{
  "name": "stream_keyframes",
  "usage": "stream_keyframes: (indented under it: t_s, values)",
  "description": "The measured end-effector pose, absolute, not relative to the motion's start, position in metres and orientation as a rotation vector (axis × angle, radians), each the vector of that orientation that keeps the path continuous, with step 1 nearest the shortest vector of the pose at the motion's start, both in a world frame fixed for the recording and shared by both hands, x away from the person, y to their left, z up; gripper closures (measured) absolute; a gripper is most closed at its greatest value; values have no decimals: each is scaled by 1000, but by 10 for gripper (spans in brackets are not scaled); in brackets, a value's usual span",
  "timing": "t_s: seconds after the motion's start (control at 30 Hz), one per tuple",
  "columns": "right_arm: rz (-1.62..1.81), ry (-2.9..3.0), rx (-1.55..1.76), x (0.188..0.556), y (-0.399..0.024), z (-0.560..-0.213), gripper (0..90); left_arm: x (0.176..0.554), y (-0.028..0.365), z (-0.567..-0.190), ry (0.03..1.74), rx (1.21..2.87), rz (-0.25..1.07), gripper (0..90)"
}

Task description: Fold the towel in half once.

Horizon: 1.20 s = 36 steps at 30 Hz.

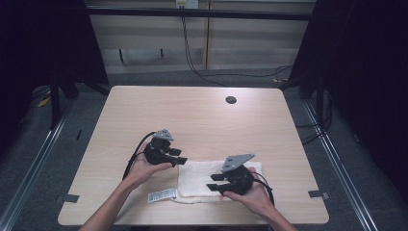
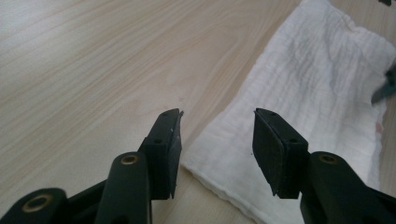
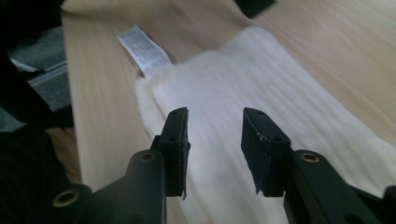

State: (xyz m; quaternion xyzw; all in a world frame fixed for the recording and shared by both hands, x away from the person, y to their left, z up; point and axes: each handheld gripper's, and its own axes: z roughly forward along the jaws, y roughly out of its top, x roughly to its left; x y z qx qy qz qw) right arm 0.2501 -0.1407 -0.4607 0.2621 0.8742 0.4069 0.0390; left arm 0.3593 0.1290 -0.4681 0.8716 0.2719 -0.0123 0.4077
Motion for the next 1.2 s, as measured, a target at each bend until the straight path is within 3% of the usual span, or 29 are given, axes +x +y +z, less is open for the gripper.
stream_keyframes:
  t_s: [0.2, 0.47, 0.93, 1.2]
  values:
    - [1281, 2774, 693, 251, -91, -470, 585, 360, 141, -472, 713, 2193, 8, 475]
    - [1277, 2867, 575, 255, -54, -480, 618, 362, 150, -478, 753, 2190, 24, 441]
    - [1218, 2851, 543, 247, -48, -497, 501, 367, 153, -480, 769, 2199, 20, 441]
    - [1199, 2790, 506, 241, -47, -500, 571, 367, 154, -481, 782, 2189, 4, 430]
